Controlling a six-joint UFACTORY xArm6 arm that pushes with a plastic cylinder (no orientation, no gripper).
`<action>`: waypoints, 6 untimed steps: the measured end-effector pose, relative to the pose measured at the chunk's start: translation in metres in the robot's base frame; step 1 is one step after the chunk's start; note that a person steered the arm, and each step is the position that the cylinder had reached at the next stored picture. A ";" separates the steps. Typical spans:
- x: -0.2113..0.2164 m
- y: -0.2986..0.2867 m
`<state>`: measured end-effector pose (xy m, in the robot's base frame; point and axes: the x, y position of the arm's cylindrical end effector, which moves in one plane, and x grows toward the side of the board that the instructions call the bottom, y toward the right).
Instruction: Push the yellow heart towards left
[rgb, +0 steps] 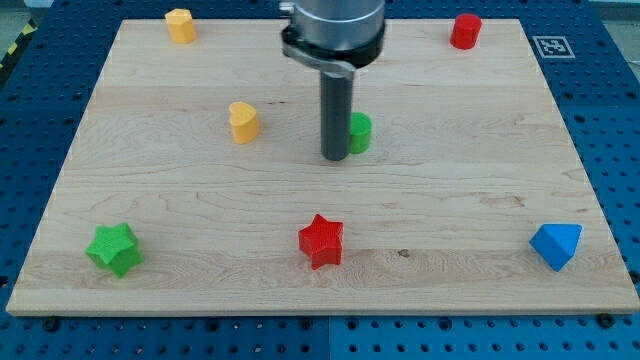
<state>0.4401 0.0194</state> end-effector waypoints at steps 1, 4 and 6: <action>-0.024 -0.031; -0.036 -0.111; -0.039 -0.167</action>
